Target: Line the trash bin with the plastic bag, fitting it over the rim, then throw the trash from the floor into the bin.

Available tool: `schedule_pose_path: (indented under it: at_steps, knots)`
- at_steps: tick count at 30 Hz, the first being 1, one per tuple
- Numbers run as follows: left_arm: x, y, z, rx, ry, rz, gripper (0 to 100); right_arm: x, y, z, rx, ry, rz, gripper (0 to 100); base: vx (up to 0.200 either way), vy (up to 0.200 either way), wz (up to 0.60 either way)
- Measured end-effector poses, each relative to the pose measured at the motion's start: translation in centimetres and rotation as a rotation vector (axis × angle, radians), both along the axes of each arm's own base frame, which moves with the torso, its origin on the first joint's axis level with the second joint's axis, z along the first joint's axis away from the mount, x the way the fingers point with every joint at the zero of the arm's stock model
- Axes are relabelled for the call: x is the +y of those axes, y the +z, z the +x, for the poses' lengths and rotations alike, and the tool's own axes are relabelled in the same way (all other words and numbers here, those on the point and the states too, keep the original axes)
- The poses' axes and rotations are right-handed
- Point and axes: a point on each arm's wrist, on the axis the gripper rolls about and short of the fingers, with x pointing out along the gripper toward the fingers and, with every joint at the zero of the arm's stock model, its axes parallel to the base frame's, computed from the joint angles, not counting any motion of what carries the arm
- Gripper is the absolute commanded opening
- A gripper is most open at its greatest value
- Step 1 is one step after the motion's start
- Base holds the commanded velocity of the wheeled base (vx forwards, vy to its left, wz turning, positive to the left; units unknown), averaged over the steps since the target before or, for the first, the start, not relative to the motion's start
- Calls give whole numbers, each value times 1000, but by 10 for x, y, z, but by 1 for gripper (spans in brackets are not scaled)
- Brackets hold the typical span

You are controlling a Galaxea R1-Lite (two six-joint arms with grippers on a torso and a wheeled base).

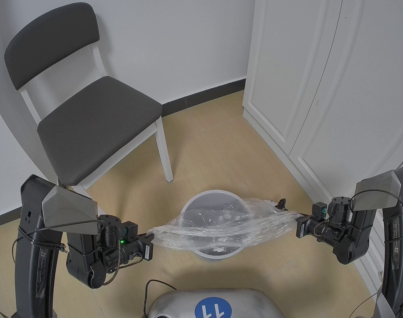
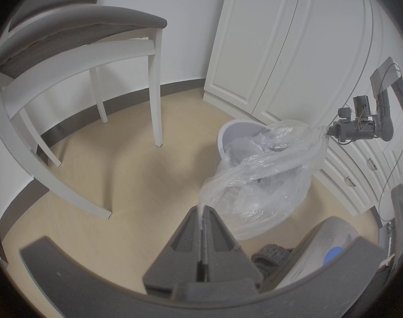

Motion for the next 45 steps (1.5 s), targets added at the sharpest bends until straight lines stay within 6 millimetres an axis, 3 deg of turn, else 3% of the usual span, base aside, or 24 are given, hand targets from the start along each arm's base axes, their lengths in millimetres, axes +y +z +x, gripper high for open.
schedule_pose_path:
  at_steps: [10,28,45]
  knots:
    - [8,-2,-16,62,5,20,0,-6,-6,-14,39,58,-61,0,0,0,0]
    - [5,-9,-34,92,-75,108,0,-5,-32,-29,119,120,-159,0,0,0,0]
    - [14,-11,-48,150,-151,101,0,-11,-37,-42,154,154,-230,0,0,0,0]
